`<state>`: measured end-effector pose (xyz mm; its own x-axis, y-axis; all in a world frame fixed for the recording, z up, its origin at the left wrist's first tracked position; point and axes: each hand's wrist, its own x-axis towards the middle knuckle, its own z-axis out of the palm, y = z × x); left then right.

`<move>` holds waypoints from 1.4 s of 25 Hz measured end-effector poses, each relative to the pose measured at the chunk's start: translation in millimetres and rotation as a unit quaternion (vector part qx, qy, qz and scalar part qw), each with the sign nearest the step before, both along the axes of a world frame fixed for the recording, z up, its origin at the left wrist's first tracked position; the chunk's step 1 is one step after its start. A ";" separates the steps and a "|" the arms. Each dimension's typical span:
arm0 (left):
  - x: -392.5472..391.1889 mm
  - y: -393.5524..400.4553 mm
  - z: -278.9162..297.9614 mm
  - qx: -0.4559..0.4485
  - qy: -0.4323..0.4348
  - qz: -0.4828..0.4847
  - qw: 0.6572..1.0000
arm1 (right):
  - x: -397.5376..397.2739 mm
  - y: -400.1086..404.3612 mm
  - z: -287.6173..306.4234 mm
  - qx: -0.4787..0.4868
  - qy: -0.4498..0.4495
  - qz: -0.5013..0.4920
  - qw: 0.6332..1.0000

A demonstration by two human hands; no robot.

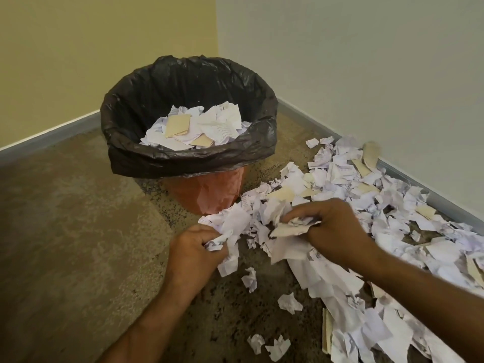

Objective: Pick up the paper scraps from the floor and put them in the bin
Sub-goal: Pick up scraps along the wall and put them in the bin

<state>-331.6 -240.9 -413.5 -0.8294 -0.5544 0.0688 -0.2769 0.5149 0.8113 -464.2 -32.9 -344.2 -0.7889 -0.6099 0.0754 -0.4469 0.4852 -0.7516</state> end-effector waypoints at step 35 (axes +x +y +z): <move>-7.2 -33.9 -35.3 -0.135 -0.349 -0.139 0.917 | -42.6 -78.7 -68.8 0.397 0.202 0.266 0.855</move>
